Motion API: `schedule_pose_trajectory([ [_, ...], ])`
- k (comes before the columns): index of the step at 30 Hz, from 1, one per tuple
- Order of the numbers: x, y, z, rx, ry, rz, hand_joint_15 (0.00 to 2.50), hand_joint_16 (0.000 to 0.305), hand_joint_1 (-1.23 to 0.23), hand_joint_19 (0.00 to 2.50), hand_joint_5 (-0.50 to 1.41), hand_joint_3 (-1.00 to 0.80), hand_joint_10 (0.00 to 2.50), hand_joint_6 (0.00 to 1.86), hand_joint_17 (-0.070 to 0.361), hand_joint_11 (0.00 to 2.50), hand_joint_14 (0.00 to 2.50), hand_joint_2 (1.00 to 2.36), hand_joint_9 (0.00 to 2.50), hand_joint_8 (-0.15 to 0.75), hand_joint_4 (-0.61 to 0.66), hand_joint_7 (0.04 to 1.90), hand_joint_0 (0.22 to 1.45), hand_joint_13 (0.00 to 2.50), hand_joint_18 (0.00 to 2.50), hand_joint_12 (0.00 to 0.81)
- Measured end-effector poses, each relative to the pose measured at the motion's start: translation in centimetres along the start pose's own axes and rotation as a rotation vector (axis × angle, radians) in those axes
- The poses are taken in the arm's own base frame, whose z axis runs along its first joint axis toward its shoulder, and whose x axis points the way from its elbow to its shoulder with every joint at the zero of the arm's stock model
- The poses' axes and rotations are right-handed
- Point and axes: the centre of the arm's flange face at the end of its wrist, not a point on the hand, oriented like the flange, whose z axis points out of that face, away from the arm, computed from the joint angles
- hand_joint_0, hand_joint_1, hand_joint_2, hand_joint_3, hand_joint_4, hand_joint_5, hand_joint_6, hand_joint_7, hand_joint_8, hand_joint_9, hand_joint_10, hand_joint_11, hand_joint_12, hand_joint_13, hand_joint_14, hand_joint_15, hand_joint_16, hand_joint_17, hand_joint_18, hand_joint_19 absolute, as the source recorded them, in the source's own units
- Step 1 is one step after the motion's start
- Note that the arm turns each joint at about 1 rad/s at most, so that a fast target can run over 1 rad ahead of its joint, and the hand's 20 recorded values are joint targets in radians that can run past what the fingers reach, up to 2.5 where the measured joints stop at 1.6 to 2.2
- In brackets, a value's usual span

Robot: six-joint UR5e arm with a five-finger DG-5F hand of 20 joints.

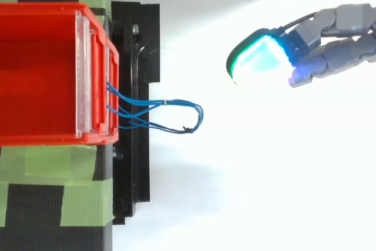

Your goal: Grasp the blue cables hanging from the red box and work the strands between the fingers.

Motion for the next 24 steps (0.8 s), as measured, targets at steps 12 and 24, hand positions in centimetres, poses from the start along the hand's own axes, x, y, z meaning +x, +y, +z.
schedule_pose_trajectory([
  [12, -0.2, -5.8, -0.4, -0.056, -0.104, -0.029, 0.16, 0.058, -0.54, 0.16, -0.21, -1.00, 0.00, 0.00, 0.131, 0.04, 0.00, 1.00, 0.33, 0.286, 0.23, 0.63, 0.72, 0.21, 0.03, 0.370],
  [24, 1.0, -12.1, 3.2, -0.049, -0.127, -0.036, 0.17, 0.058, -0.54, 0.17, -0.21, -1.00, 0.00, 0.00, 0.131, 0.05, 0.00, 1.00, 0.34, 0.288, 0.24, 0.63, 0.72, 0.21, 0.04, 0.371],
])
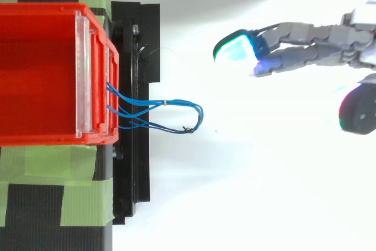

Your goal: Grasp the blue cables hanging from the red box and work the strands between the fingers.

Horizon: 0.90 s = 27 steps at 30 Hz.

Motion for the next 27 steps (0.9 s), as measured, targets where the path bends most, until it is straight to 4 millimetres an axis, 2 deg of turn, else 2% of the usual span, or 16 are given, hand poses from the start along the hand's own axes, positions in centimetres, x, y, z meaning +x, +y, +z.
schedule_pose_trajectory([
  [3, 0.7, -1.5, 1.1, -0.025, 0.000, 0.008, 0.17, 0.058, -0.54, 0.17, -0.21, -1.00, 0.00, 0.00, 0.131, 0.05, 0.00, 1.00, 0.34, 0.289, 0.24, 0.63, 0.72, 0.21, 0.04, 0.371],
  [9, 1.4, -3.0, 2.7, -0.089, -0.039, 0.027, 0.17, 0.058, -0.54, 0.18, -0.21, -1.00, 0.00, 0.00, 0.131, 0.05, 0.00, 1.00, 0.35, 0.290, 0.24, 0.63, 0.72, 0.21, 0.05, 0.371],
  [25, 3.2, -2.8, 3.3, -0.138, -0.151, -0.029, 0.17, 0.059, -0.53, 0.17, -0.21, -1.00, 0.00, 0.00, 0.132, 0.05, 0.00, 1.00, 0.34, 0.288, 0.24, 0.64, 0.72, 0.21, 0.06, 0.369],
  [27, 3.4, -2.7, 3.3, -0.139, -0.159, -0.033, 0.16, 0.059, -0.53, 0.18, -0.27, -1.00, 0.00, 0.01, 0.134, 0.01, 0.00, 1.00, 0.20, 0.259, 0.19, 0.65, 0.71, 0.14, 0.00, 0.363],
])
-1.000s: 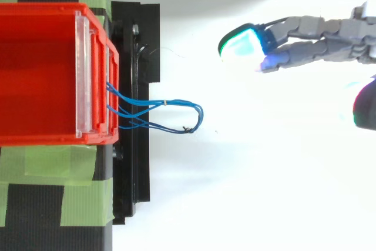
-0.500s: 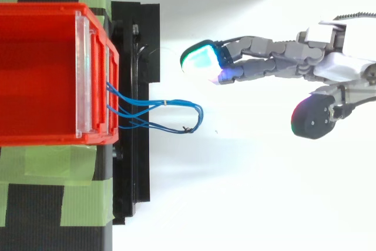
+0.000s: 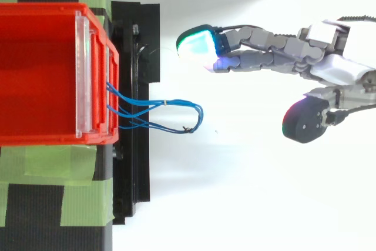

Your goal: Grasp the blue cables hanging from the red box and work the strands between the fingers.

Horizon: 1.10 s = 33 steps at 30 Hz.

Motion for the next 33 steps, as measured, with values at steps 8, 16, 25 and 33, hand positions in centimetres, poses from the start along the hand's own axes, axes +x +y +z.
schedule_pose_trajectory([
  [8, 0.7, 0.1, -0.2, 0.000, -0.037, -0.023, 0.06, 0.061, -0.50, 0.02, -0.40, -1.00, 0.00, 0.00, 0.137, 0.00, 0.00, 1.00, 0.00, 0.197, 0.10, 0.59, 0.65, 0.00, 0.00, 0.339],
  [16, 1.5, -0.6, -0.1, -0.008, -0.070, -0.019, 0.06, 0.062, -0.48, 0.00, -0.45, -1.00, 0.00, 0.00, 0.139, 0.00, 0.00, 1.00, 0.00, 0.180, 0.07, 0.56, 0.63, 0.00, 0.00, 0.337],
  [25, 3.0, -2.2, 1.0, -0.027, -0.074, 0.024, 0.06, 0.062, -0.48, 0.02, -0.44, -1.00, 0.00, 0.00, 0.140, 0.00, 0.00, 1.00, 0.00, 0.191, 0.09, 0.57, 0.63, 0.00, 0.00, 0.338],
  [33, 3.7, -1.7, 1.3, -0.050, -0.085, -0.012, 0.07, 0.062, -0.48, 0.05, -0.40, -1.00, 0.00, 0.00, 0.140, 0.00, 0.00, 1.00, 0.00, 0.208, 0.12, 0.58, 0.63, 0.00, 0.00, 0.347],
])
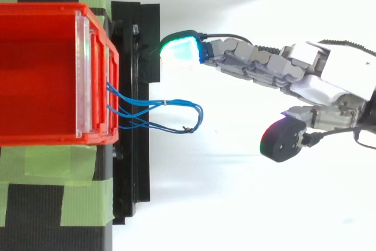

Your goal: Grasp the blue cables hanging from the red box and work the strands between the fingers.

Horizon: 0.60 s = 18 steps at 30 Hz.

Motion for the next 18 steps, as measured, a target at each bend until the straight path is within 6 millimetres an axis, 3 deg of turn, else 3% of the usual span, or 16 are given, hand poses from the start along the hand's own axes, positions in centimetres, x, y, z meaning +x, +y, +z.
schedule_pose_trajectory([
  [18, 1.7, 0.6, -0.2, -0.026, -0.038, -0.044, 0.10, 0.062, -0.48, 0.07, -0.38, -1.00, 0.00, 0.00, 0.140, 0.00, 0.00, 1.00, 0.00, 0.218, 0.13, 0.60, 0.64, 0.00, 0.00, 0.352],
])
